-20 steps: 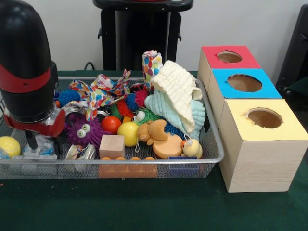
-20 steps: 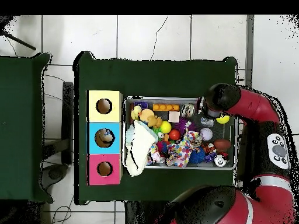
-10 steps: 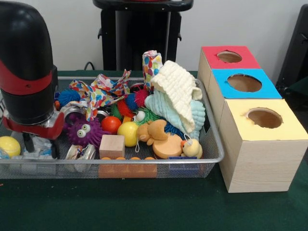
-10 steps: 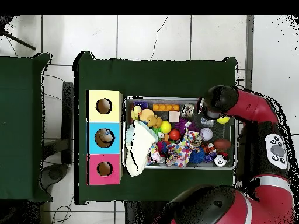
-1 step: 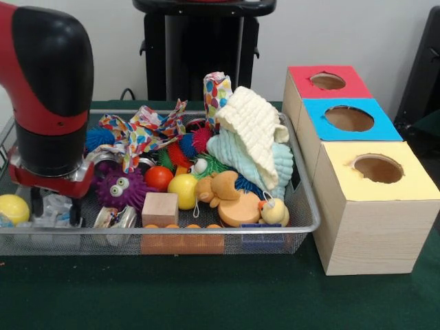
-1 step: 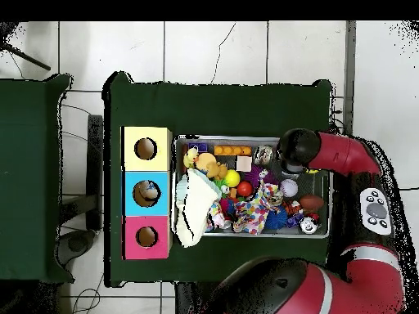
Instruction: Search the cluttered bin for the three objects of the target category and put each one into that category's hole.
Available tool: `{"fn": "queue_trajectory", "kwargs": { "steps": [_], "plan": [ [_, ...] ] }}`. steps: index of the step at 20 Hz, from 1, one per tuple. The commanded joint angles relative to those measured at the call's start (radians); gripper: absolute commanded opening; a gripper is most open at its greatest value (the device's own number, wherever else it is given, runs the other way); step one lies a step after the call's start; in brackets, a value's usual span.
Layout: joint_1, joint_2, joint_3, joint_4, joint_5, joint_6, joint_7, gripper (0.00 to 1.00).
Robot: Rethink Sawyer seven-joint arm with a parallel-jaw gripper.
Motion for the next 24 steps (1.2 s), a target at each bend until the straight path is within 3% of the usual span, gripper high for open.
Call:
{"fn": "queue_trajectory", "kwargs": {
  "steps": [1, 12, 19, 24],
  "plan": [
    [0.066, -0.032, -0.096, 0.221, -0.043, -0.103, 0.244, 1.00],
    [0.155, -0.061, -0.206, 0.379, 0.040, -0.158, 0.321, 1.00],
    [0.194, 0.022, -0.261, 0.264, 0.060, -0.186, 0.345, 1.00],
    [0.197, 0.061, -0.279, 0.224, 0.084, -0.226, 0.354, 1.00]
  ]
}}
